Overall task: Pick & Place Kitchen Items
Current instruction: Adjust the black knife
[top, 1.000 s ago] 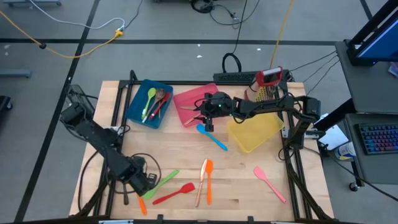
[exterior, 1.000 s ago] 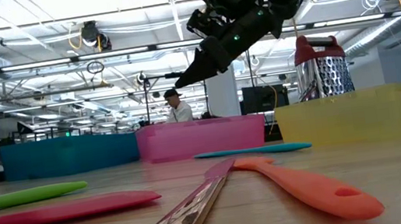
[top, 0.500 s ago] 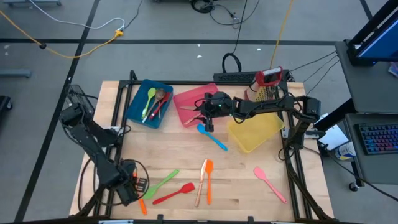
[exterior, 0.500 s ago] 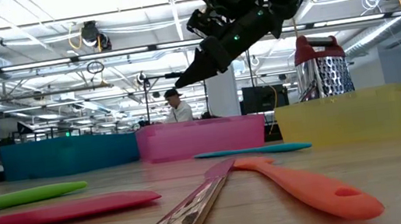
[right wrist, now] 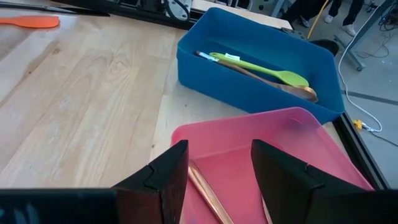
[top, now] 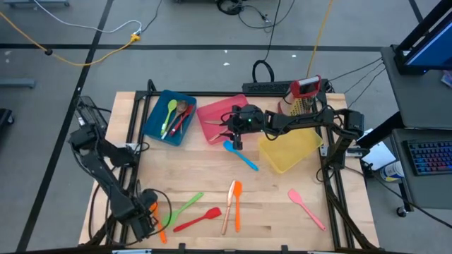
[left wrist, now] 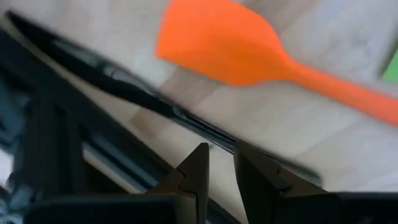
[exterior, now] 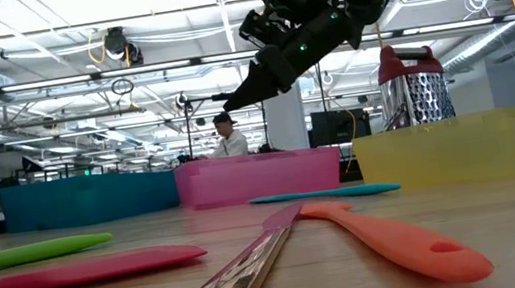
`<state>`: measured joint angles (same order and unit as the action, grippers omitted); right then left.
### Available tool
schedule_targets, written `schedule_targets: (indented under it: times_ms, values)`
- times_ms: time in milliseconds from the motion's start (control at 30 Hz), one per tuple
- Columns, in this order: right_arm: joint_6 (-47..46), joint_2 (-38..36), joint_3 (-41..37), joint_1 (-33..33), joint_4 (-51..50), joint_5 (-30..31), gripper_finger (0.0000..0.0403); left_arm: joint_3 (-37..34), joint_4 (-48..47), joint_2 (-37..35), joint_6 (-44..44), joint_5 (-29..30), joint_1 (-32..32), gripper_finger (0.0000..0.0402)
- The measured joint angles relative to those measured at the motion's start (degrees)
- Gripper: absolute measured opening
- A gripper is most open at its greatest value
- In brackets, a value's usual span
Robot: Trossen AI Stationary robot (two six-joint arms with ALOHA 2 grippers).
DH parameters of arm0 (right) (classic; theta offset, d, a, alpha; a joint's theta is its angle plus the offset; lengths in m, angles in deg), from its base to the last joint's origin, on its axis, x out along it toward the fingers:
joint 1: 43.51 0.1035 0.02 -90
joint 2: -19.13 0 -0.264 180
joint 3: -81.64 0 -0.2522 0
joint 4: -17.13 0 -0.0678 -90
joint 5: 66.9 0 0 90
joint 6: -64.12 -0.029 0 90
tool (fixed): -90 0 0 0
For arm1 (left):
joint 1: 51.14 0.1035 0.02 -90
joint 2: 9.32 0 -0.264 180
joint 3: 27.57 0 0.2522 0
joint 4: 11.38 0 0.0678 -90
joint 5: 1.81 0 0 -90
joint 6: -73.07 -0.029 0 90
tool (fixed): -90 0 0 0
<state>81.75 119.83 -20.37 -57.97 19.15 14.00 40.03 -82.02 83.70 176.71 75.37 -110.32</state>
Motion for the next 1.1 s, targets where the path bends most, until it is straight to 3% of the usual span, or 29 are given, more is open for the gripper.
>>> schedule_targets:
  times_ms: [233, 367, 567, 800, 967, 1100]
  values:
    - [-0.02, 0.02, 0.00, 0.08, 0.73, -0.01, 0.0169, 0.00, -0.02, 4.53, -8.69, -7.55, 0.76, 0.0081]
    - [-0.02, 0.02, 0.00, 0.35, 0.75, -0.03, 0.0169, 0.00, -0.04, 4.62, -9.35, -8.58, 0.81, 0.0081]
    - [-0.02, 0.02, 0.00, 0.70, 0.75, -0.05, 0.0169, 0.00, -0.25, 4.55, -9.92, -1.69, 0.50, 0.0081]
    - [-0.02, 0.02, 0.00, 0.70, 0.75, -0.18, 0.0169, -0.02, -4.69, 4.62, -15.48, 0.75, 0.52, 0.0081]
    - [-0.02, 0.02, 0.00, 0.70, 0.75, -0.18, 0.0169, -0.05, -6.57, 4.62, -21.90, 6.95, 1.55, 0.0081]
    - [0.00, 0.02, 0.00, 0.70, 0.75, -0.18, 0.0169, -1.27, -7.42, 4.62, -24.97, 7.99, 3.42, 0.0081]
